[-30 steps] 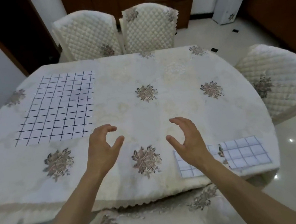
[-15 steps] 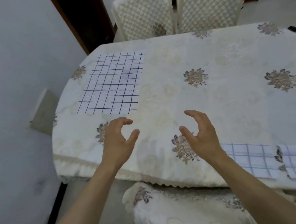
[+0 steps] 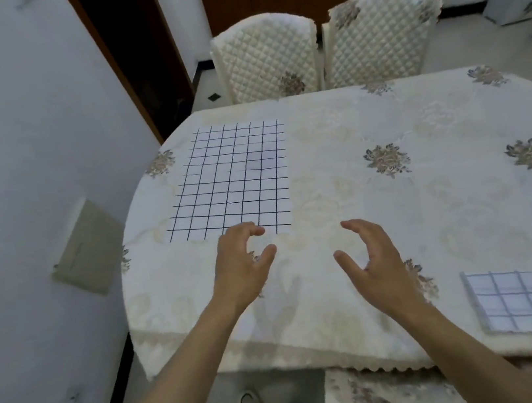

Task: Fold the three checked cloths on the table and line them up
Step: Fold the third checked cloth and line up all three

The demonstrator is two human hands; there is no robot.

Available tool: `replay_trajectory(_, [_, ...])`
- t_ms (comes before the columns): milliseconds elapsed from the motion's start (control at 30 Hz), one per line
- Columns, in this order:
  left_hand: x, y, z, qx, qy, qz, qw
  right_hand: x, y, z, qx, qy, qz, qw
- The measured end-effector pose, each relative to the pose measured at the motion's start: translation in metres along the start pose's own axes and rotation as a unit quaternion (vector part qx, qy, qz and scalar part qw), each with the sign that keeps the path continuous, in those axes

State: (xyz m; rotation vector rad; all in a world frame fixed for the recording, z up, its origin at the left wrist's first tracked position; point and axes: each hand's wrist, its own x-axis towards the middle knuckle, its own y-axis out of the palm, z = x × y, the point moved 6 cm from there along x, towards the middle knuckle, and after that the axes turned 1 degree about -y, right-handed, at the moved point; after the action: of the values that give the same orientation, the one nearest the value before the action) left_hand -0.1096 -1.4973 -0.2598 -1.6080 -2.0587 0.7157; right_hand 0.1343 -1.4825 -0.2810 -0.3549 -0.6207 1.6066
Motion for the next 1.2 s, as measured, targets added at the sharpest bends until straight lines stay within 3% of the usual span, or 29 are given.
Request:
replay_trajectory(133, [0.029,-0.044,0.036,-0.024,0.041,0.029,0.998,-0.003,0.053,0.048,-0.004,0.026,-0.034,0.999])
replay_trajectory(267, [0.04,-0.087,0.073,-0.049,0.059,0.023,0.997,-0.009,0.105,0.092,-0.018,0.031,-0.013,0.999])
replay_trajectory(433, [0.055,-0.12,0.11,-0.071,0.047,0.004,0.996,-0.004,0.128,0.12,-0.043,0.027,-0.019,0.999])
replay_trajectory(633, [0.06,-0.134,0.126,-0.081,0.026,-0.005,0.996,0.015,0.126,0.118,-0.048,0.037,-0.034,0.998])
replay_trajectory(967, [0.072,-0.171,0.162,0.008,-0.009,-0.034,0.999,0.061,0.164,0.097,0.039,0.06,-0.018,0.997])
replay_trajectory(1200, [0.094,-0.174,0.165,0.04,-0.02,-0.034,0.998,0.089,0.176,0.089,0.031,0.063,0.005,0.998])
